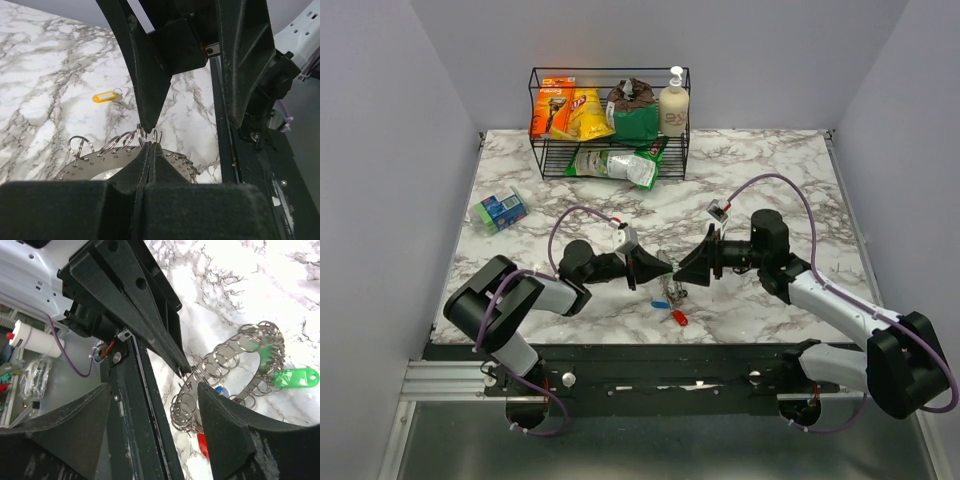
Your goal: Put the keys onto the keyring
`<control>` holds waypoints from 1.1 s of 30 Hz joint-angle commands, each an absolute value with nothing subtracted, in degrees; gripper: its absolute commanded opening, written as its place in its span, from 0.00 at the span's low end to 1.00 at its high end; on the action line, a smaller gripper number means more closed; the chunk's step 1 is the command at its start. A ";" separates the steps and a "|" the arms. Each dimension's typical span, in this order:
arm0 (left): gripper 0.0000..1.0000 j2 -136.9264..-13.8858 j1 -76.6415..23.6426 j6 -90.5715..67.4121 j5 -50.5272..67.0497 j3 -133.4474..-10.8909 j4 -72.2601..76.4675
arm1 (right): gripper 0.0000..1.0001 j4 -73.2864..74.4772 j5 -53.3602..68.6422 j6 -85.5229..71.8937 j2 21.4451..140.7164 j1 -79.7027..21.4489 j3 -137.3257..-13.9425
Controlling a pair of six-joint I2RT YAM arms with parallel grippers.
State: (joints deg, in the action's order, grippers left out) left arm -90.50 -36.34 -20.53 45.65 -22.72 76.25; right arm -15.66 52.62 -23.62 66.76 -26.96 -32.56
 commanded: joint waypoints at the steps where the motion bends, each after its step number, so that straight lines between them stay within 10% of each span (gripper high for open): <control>1: 0.00 -91.85 -37.00 -23.73 49.66 -24.35 96.50 | 0.77 -19.69 50.62 -25.49 67.85 -27.25 -34.19; 33: 0.00 -88.51 -37.27 -24.61 48.60 -24.43 96.59 | 0.49 -25.57 56.08 -22.41 66.71 -27.25 -25.93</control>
